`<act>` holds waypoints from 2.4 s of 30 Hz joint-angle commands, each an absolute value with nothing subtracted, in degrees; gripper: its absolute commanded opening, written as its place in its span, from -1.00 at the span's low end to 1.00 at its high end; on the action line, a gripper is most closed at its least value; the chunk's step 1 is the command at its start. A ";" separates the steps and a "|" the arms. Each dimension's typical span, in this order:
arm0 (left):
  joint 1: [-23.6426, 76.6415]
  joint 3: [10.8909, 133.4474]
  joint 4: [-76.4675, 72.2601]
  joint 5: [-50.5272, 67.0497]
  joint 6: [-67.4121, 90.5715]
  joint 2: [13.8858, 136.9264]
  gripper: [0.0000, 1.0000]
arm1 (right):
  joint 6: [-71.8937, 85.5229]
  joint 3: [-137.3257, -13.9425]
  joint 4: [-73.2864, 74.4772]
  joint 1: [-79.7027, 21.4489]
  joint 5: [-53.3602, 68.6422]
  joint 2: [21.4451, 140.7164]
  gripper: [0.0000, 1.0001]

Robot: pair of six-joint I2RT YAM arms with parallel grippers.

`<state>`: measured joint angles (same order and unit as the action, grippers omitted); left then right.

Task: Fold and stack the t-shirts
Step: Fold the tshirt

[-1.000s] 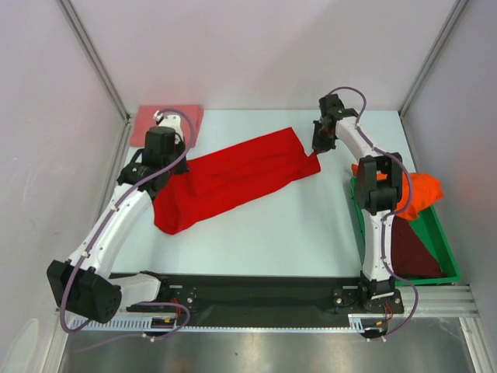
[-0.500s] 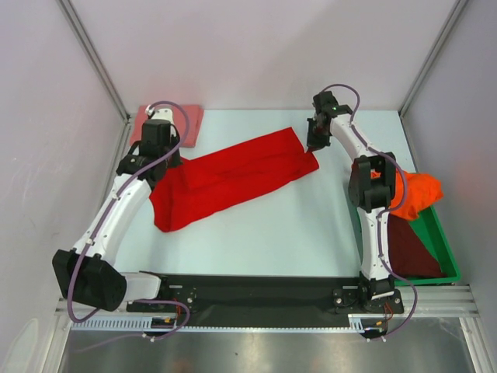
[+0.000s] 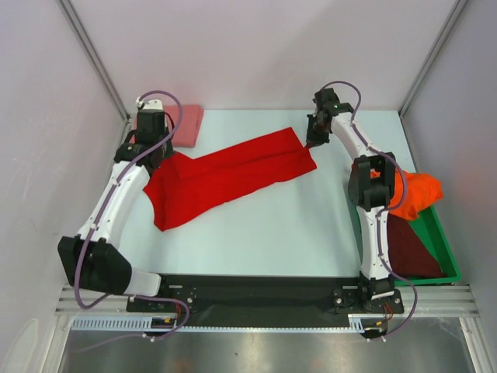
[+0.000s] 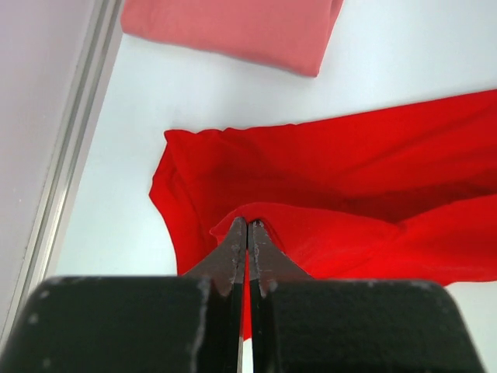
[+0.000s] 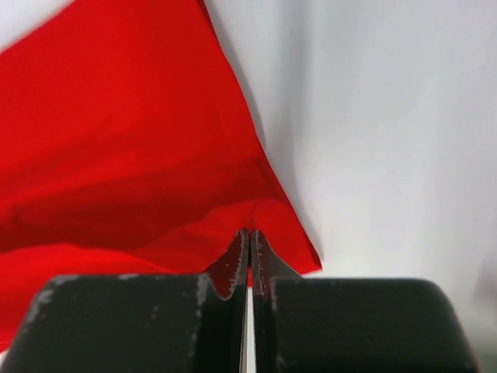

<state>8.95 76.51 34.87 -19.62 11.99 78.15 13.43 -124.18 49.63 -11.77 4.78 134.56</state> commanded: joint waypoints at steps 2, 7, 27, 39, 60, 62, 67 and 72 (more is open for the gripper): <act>8.44 80.15 34.72 -19.43 12.31 82.52 -0.99 | 13.54 -130.07 49.13 -11.43 7.99 137.02 -1.00; 8.44 81.65 34.63 -20.65 11.43 86.48 -0.99 | 13.71 -131.39 47.90 -11.43 9.40 139.21 -0.95; 7.47 90.96 35.16 -21.98 10.90 96.59 -0.99 | 14.41 -133.42 44.21 -10.99 10.19 142.21 -1.00; 6.86 96.40 40.24 -26.63 12.03 103.44 -0.15 | 14.68 -136.22 43.85 -10.72 11.34 144.58 -0.18; 5.98 39.84 39.55 -6.07 46.03 49.84 0.51 | 20.47 -89.21 31.47 -8.00 16.87 116.45 0.83; 5.89 38.24 39.90 -6.06 48.33 49.13 0.52 | 20.91 -88.42 30.33 -8.00 17.31 117.24 0.83; 5.89 34.81 41.66 -9.22 57.38 50.01 0.87 | 23.37 -87.19 27.16 -7.74 17.93 118.39 0.81; 5.01 33.76 42.28 -10.81 60.55 52.56 0.94 | 24.96 -88.50 25.58 -7.38 17.24 121.72 0.80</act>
<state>6.02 34.81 42.94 -9.43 55.57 51.96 23.16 -87.09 28.62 -7.73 17.47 119.48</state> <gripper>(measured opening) 0.971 0.901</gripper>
